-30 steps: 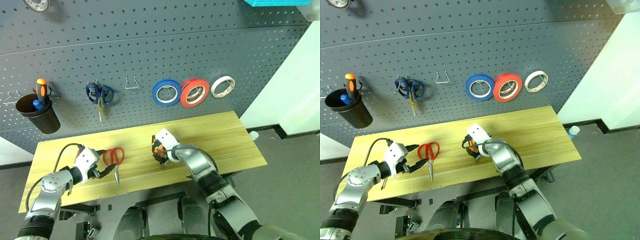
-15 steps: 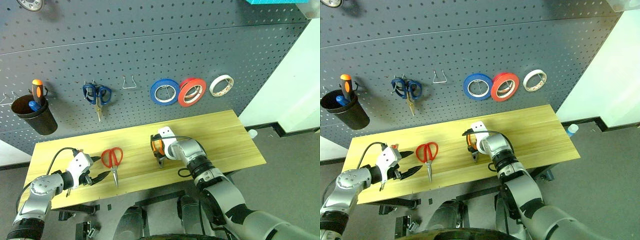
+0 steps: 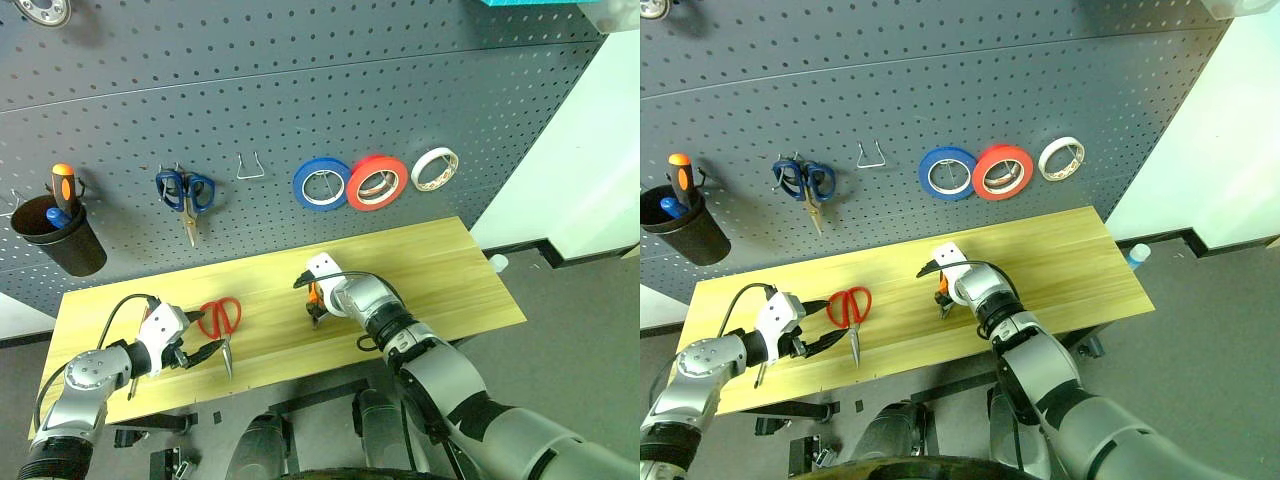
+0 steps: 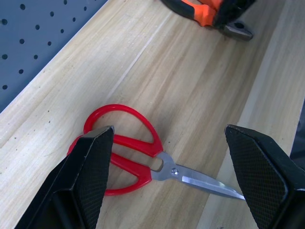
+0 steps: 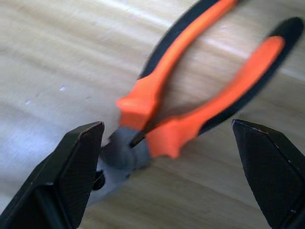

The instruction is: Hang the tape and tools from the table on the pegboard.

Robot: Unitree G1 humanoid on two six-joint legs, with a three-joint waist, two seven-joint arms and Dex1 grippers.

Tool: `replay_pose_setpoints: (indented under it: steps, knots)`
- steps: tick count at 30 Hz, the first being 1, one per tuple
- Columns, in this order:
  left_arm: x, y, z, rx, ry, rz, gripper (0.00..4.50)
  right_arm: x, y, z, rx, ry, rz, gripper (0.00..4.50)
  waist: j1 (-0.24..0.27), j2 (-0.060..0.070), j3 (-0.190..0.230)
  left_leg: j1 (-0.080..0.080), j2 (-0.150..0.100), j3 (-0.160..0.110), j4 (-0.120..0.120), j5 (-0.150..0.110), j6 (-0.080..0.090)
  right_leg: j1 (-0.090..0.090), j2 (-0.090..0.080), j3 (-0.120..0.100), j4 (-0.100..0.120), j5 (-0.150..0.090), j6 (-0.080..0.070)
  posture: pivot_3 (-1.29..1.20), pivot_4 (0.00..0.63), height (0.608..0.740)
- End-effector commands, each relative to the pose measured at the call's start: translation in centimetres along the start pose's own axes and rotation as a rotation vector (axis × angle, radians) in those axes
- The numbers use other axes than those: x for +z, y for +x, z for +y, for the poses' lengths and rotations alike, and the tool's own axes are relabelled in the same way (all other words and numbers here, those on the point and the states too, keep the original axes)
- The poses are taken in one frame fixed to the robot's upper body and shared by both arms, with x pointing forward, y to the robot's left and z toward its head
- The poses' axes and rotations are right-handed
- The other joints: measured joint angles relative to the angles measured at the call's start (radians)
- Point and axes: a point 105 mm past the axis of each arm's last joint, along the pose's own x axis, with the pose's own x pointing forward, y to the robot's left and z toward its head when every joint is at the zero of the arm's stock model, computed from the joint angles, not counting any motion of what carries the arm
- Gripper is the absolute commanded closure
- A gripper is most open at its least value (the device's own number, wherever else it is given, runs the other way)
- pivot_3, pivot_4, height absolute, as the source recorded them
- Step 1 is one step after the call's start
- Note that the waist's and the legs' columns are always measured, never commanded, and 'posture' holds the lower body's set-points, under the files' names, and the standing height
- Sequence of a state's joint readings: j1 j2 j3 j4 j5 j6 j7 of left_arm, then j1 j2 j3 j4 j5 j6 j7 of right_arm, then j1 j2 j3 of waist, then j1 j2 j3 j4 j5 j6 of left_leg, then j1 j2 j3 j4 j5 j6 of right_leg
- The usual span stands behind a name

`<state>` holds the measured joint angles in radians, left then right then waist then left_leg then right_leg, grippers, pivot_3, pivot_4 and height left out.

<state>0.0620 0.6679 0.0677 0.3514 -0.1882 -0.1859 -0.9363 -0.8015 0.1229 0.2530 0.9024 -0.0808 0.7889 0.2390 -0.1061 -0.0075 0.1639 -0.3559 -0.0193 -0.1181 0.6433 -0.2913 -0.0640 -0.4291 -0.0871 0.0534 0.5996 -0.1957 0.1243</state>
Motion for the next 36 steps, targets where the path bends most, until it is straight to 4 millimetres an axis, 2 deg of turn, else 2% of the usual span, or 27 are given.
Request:
replay_pose_setpoints:
  steps: [1, 7, 15, 24, 30, 36]
  knots:
    - [0.6, -0.5, 0.5, 0.034, 0.014, -0.033, 0.64, 0.9, -0.7, 0.0, 0.015, -0.041, -0.037, 0.03, 0.002, 0.0, 0.0, 0.0, 0.0, 0.0, 0.0, 0.0, 0.0, 0.0, 0.0, 0.0, 0.0, 0.0, 0.0, -0.03, 0.123, 0.74]
    - [0.5, -0.4, 0.5, 0.035, 0.011, -0.035, 0.64, 1.1, -1.3, 0.0, 0.016, -0.084, -0.051, 0.03, 0.006, 0.0, 0.0, 0.0, 0.0, 0.0, 0.0, 0.0, 0.0, 0.0, 0.0, 0.0, 0.0, 0.0, 0.0, -0.02, 0.12, 0.74]
    - [0.3, -0.8, 0.7, 0.047, 0.013, -0.035, 0.64, -1.1, -1.0, -2.1, -0.028, -0.078, -0.008, 0.03, 0.01, 0.0, 0.0, 0.0, 0.0, 0.0, 0.0, 0.0, 0.0, 0.0, 0.0, 0.0, 0.0, 0.0, 0.0, -0.01, 0.119, 0.74]
    - [0.2, -0.4, 0.4, 0.04, 0.008, -0.039, 0.64, -0.5, -1.3, -0.7, 0.006, -0.066, -0.032, 0.03, 0.008, 0.0, 0.0, 0.0, 0.0, 0.0, 0.0, 0.0, 0.0, 0.0, 0.0, 0.0, 0.0, 0.0, 0.0, -0.02, 0.12, 0.74]
    - [0.3, -0.1, 0.5, 0.034, 0.009, -0.044, 0.64, 0.8, -1.8, 0.2, 0.033, -0.126, -0.081, 0.03, 0.008, 0.0, 0.0, 0.0, 0.0, 0.0, 0.0, 0.0, 0.0, 0.0, 0.0, 0.0, 0.0, 0.0, 0.0, -0.03, 0.119, 0.74]
    - [0.3, 0.0, 0.4, 0.031, 0.008, -0.046, 0.64, 1.3, -0.9, 0.7, 0.042, -0.134, -0.079, 0.03, 0.006, 0.0, 0.0, 0.0, 0.0, 0.0, 0.0, 0.0, 0.0, 0.0, 0.0, 0.0, 0.0, 0.0, 0.0, -0.03, 0.115, 0.74]
